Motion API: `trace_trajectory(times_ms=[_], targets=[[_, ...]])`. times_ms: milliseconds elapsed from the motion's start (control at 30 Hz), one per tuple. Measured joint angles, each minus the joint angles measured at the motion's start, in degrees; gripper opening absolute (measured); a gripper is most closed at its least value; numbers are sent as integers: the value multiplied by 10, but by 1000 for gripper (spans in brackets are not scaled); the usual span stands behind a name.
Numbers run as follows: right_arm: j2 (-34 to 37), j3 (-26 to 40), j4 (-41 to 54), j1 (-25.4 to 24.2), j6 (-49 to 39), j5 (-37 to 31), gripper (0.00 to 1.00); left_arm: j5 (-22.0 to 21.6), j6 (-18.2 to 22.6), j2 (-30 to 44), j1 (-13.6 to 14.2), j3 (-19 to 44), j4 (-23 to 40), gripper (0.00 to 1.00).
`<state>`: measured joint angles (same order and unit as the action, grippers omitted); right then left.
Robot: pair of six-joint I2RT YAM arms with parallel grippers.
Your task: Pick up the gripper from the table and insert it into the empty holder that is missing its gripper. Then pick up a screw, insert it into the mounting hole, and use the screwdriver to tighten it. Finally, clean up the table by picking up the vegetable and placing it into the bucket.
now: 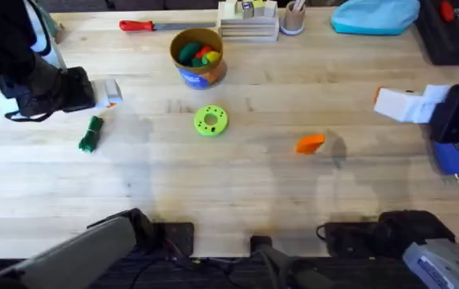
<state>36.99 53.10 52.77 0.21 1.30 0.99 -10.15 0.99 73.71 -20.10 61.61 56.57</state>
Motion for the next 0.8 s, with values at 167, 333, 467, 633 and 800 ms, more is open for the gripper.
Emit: trace_trajectory(times_ms=[167, 333, 467, 633, 800], targets=[[0, 0, 0, 0, 0, 0, 908, -1, 1, 36, -26, 0, -18, 699], [0, 0, 0, 0, 0, 0, 907, -2, 3, 30, -5, 0, -20, 18], [0, 0, 0, 0, 0, 0, 908, -2, 5, -20, 71, 0, -20, 78], [0, 0, 0, 0, 0, 0, 908, -1, 3, -112, 210, 0, -6, 835], [0, 0, 0, 0, 0, 0, 908, 27, -31, -175, 343, 0, -23, 995]])
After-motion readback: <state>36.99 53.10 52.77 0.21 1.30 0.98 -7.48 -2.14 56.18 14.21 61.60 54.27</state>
